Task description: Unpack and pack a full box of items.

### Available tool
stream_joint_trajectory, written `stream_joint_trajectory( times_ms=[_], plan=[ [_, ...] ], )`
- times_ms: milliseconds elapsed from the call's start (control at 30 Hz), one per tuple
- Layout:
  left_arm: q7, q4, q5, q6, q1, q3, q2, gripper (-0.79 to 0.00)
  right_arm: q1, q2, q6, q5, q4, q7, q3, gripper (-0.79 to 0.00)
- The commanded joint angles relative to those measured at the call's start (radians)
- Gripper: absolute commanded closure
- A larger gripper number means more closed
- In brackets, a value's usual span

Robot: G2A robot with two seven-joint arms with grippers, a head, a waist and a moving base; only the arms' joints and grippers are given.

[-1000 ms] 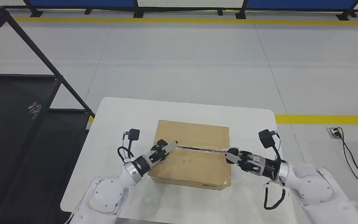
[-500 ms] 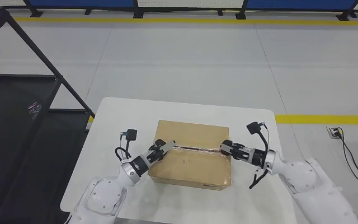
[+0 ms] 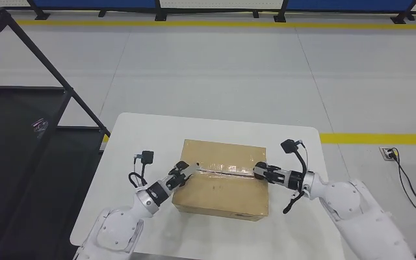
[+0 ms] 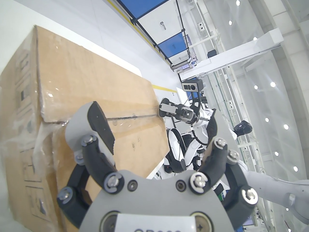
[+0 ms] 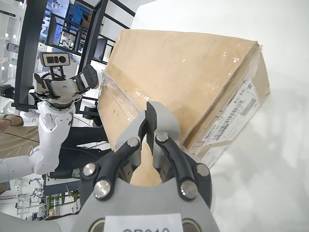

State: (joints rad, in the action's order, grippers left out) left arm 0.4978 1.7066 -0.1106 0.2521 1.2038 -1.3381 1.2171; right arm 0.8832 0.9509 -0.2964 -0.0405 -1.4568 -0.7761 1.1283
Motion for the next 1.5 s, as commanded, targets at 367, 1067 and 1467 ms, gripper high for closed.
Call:
stream_joint_trajectory(
  times_ms=[367, 1067, 1467],
  plan=[
    [-0.062, 0.059, 0.056, 0.031, 0.075, -0.108, -0.012, -0.785, -0.066, 0.022, 0.054, 0.041, 0.045, -0.082, -0.055, -0.022],
    [-0.057, -0.028, 0.121, 0.059, 0.133, -0.183, -0.024, -0.785, -0.160, 0.058, 0.074, 0.074, 0.097, -0.072, -0.123, 0.000],
    [-0.050, -0.036, 0.136, 0.053, 0.113, -0.183, -0.027, -0.785, -0.213, 0.087, 0.342, 0.135, 0.103, -0.140, -0.185, 0.000]
  ],
)
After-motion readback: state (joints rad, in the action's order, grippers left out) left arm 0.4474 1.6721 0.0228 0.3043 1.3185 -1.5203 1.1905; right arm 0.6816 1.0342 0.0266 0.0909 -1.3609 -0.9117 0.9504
